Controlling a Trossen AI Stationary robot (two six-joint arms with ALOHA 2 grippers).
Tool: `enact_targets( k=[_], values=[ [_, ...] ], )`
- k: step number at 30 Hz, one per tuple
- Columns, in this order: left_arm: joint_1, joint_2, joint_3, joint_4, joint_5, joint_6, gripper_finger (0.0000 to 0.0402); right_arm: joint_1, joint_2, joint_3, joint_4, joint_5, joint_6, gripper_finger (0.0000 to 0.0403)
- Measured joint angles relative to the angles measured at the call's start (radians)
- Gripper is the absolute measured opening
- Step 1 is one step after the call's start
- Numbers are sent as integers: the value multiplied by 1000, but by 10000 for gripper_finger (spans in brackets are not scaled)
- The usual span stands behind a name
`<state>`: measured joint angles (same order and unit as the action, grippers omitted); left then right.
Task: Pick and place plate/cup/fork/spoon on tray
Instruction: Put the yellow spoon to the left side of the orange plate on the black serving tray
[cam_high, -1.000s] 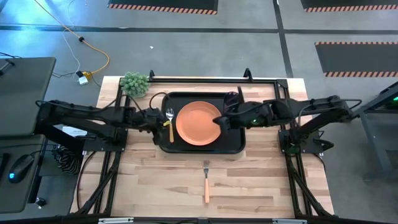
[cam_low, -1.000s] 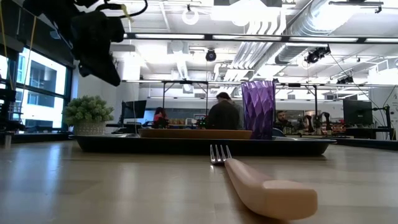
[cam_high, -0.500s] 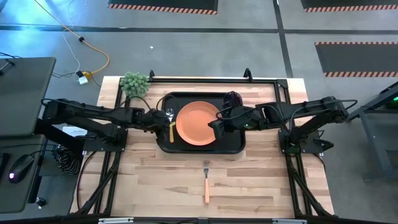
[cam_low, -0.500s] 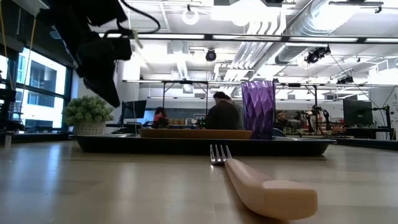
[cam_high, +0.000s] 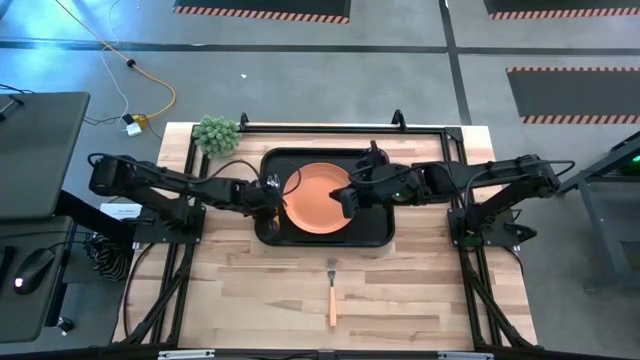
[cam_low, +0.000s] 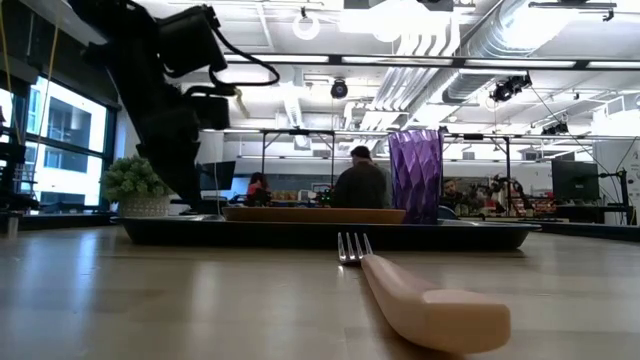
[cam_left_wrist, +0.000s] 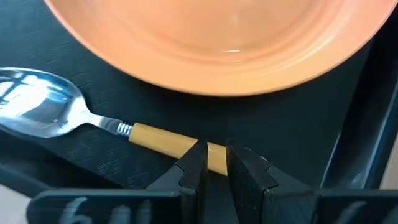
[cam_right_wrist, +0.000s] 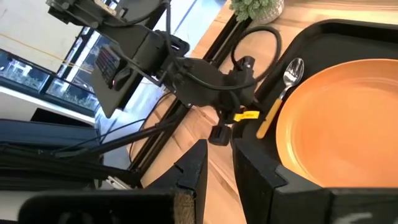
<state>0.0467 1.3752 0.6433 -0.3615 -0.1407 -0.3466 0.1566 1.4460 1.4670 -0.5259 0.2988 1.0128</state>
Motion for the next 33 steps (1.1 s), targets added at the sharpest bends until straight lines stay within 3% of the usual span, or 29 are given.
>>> enact_targets(
  k=[18, 33],
  values=[
    [39, 145, 0, 106, 47, 45, 51, 0, 0, 0, 6, -14, -1, 67],
    [41, 142, 1, 85, 52, 25, 51, 0, 0, 0, 8, -14, -12, 67]
  ],
)
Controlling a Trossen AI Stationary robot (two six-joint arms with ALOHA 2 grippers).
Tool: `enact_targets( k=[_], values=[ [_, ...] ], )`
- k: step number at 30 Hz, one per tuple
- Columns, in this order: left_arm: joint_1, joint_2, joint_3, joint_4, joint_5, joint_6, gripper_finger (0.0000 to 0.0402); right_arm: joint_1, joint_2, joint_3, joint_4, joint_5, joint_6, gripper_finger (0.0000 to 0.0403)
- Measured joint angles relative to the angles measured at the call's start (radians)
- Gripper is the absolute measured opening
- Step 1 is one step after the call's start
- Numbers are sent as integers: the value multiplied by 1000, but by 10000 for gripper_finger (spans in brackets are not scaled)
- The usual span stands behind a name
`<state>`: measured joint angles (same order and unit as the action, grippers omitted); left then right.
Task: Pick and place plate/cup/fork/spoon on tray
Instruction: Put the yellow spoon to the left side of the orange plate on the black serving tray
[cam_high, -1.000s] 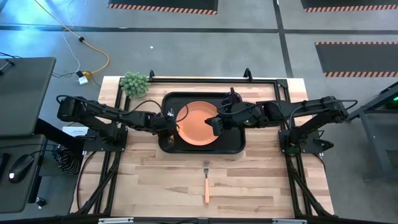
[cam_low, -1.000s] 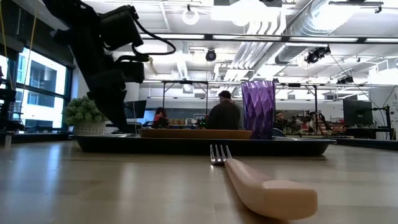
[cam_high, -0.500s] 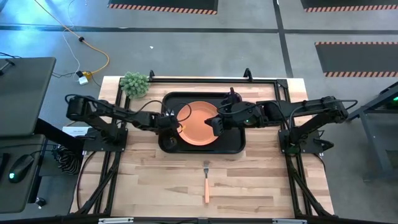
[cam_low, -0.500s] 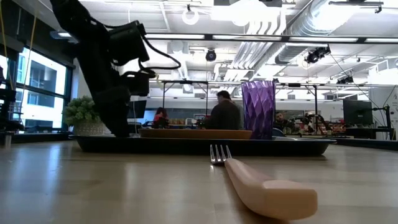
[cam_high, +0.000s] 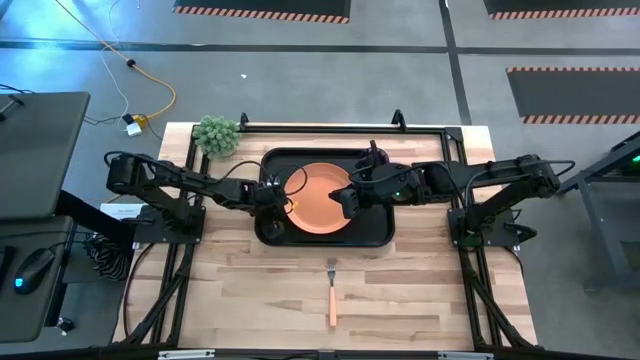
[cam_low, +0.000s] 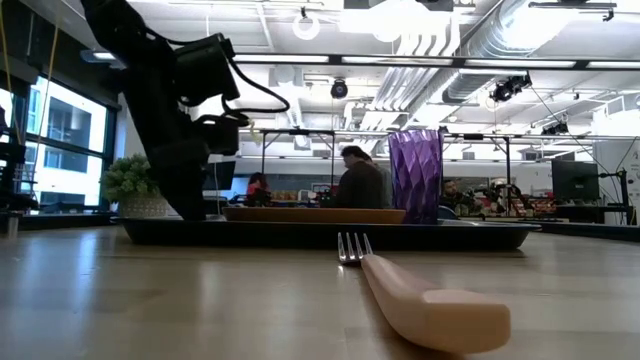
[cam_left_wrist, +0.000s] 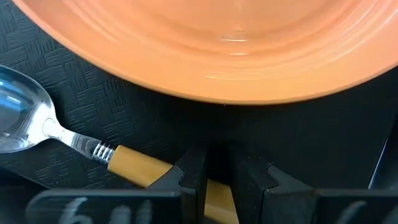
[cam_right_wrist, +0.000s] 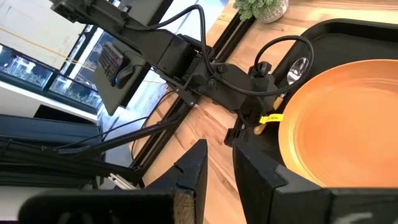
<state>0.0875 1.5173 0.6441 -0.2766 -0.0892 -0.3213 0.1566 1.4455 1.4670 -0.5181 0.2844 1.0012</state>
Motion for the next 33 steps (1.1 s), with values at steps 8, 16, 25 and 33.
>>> enact_targets(
  k=[8, 16, 25, 33],
  values=[
    [0, -57, -2, -28, 3, -8, 51, 0, 0, 0, 4, 0, 0, 67],
    [-1, -127, -2, -55, 2, -10, 51, 0, 0, 0, 7, 0, 0, 67],
    [16, -226, -2, -248, -72, -16, 51, 0, -1, 0, 8, 0, 0, 67],
    [17, -181, -2, -246, -76, 9, 51, 0, -1, 0, 8, 0, -3, 67]
  ],
)
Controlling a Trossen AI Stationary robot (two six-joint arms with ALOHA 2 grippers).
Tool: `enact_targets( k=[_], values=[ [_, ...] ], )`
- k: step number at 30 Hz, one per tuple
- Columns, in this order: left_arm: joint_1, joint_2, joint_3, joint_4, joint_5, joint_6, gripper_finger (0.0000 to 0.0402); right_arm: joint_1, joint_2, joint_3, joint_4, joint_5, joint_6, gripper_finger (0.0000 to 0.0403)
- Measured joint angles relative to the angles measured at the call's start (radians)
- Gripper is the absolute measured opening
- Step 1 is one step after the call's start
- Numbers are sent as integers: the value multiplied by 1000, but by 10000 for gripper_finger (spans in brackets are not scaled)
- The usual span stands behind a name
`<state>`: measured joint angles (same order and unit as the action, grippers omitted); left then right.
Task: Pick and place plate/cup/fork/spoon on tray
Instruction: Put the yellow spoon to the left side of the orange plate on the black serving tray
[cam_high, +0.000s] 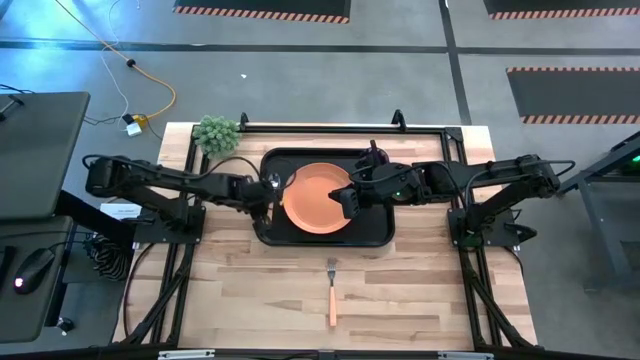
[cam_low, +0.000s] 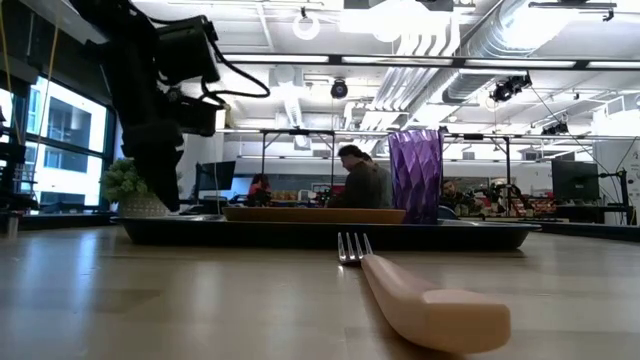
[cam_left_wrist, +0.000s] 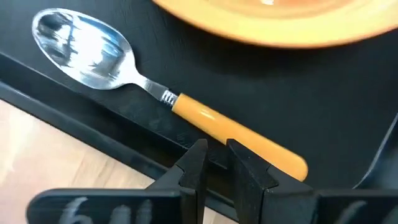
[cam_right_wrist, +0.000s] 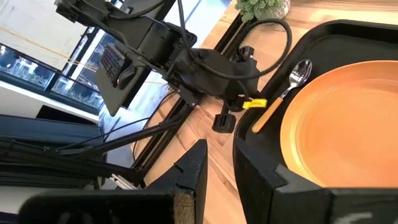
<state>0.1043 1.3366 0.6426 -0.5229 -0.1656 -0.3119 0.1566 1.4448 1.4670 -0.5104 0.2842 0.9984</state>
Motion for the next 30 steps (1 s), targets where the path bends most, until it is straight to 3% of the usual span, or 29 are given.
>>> enact_targets(
  k=[30],
  values=[
    [6, 68, 0, 28, 19, 11, 51, 0, 0, 0, 15, 0, -12, 67]
  ],
)
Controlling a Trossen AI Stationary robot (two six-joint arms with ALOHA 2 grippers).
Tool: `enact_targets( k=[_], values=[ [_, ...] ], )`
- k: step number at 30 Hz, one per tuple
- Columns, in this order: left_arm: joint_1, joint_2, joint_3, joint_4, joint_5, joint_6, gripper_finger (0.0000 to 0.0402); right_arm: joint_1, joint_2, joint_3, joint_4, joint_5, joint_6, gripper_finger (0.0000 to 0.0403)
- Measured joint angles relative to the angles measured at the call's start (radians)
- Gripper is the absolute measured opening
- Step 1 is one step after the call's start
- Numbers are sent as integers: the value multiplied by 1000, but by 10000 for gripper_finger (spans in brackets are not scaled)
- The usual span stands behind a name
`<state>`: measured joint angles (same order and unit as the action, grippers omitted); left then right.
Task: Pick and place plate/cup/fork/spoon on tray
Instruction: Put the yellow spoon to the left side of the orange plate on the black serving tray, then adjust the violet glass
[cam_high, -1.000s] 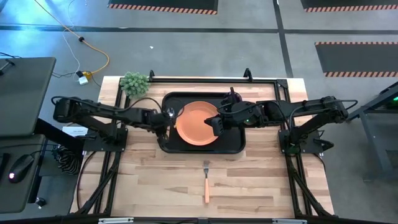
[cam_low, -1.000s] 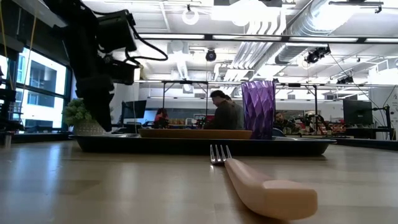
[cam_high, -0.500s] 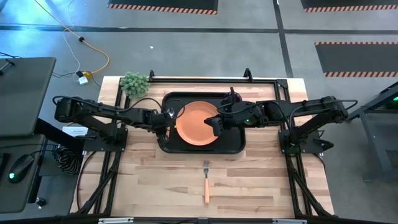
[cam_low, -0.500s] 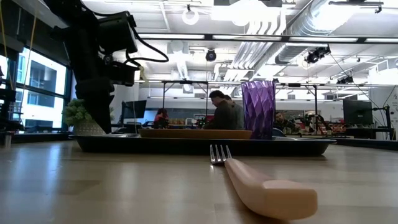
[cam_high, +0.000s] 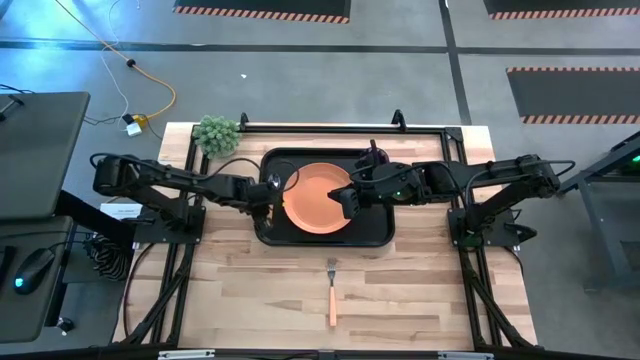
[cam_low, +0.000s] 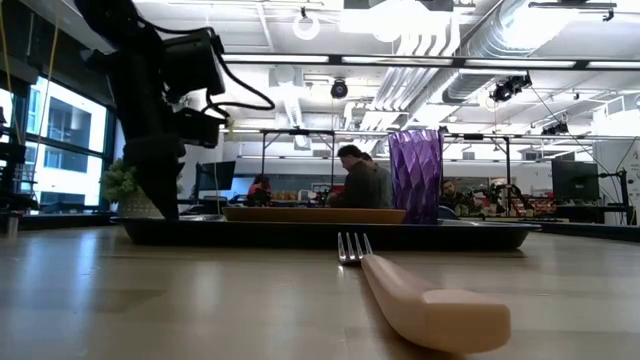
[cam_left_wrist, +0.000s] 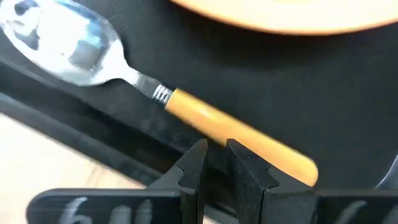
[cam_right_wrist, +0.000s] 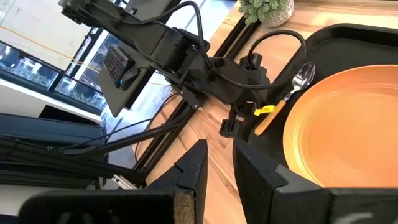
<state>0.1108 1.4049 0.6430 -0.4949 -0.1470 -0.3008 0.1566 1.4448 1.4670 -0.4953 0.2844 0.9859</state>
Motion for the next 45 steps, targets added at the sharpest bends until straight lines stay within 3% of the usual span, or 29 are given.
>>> enact_targets(
  k=[18, 23, 30, 37, 40, 45],
  values=[
    [0, 21, 0, 1, 14, -5, 51, 0, 0, 0, 0, 0, 0, 67],
    [0, -4, 32, -88, 14, -9, 51, 0, 0, 0, 0, 0, 0, 67],
    [0, -97, 108, -174, 7, -11, 51, 14, 0, 0, -41, -4, 59, 67],
    [0, -211, 170, -202, 6, -11, 51, 16, 0, 0, -207, 15, 165, 67],
    [0, -263, 184, -202, 6, -12, 51, 11, 0, 0, -285, 45, 174, 67],
    [0, -336, 194, -204, 6, -31, 51, -46, 0, 0, -367, 8, 149, 67]
  ],
)
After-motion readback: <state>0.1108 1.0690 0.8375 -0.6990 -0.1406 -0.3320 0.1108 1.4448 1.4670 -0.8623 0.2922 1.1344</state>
